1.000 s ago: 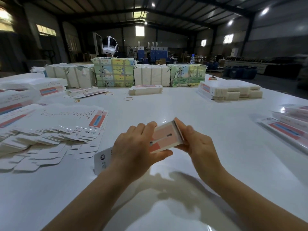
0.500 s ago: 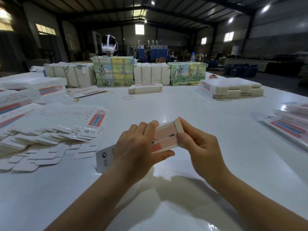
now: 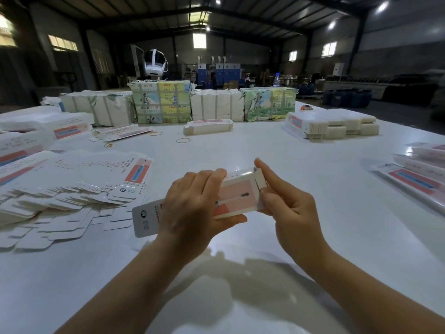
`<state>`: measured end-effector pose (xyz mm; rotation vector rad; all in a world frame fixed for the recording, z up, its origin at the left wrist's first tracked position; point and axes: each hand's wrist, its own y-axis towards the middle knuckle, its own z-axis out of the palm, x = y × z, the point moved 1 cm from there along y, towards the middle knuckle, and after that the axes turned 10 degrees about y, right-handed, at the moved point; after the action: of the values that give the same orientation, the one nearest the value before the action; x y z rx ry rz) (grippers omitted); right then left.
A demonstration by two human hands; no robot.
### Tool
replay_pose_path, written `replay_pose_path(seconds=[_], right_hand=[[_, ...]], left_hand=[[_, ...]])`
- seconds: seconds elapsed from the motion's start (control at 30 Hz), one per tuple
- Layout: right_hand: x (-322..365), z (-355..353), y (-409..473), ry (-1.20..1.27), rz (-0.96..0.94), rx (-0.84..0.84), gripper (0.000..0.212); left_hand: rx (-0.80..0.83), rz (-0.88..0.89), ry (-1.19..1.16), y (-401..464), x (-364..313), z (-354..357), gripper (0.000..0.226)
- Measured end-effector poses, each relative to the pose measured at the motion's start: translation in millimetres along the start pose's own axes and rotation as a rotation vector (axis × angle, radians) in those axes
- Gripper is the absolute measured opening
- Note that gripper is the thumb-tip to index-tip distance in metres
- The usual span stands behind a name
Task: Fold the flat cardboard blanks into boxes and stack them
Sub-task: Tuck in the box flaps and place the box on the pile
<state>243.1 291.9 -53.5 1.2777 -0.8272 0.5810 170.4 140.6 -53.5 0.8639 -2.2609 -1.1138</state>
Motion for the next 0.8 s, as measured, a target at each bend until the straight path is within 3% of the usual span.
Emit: replay_pose_path(seconds=[0.13,0.27,0.37,0.53,0.63,0.8], right_hand=[[1.7,0.6,-0.6,0.066,-0.001,-0.069,0.050],[3.1,0.0,-5.8,-0.018,-0.045,-0.165,0.054],[5.5,-0.9,-6.5,-0.061,-0.070,-0.172,0.046],[8.8,-4.1,-0.1,0.094,0.017,-0.137,0.042],[8.5,-2.9,-2.1,-0.014,-0.025,-0.131,0.047],[4.1,2.1,-6.1,-0.182,-0.050,-0.078,0.034]], left_hand=[[-0.051,0.049,0.067,1.6,-1.7,-3.5,0.067],[-0.046,0.077,0.129,2.3,-6.6,-6.3,0.067],[-0.052,0.080,0.123,2.1,-7.2,-6.9,0.065],[-0.071,0.091,0.071,0.8,-2.4,-6.2,0.065],[-0.065,0.082,0.065,0.9,-2.9,-6.4,0.064],[0.024,0.035,0.132,3.2,-10.0,-6.6,0.071]])
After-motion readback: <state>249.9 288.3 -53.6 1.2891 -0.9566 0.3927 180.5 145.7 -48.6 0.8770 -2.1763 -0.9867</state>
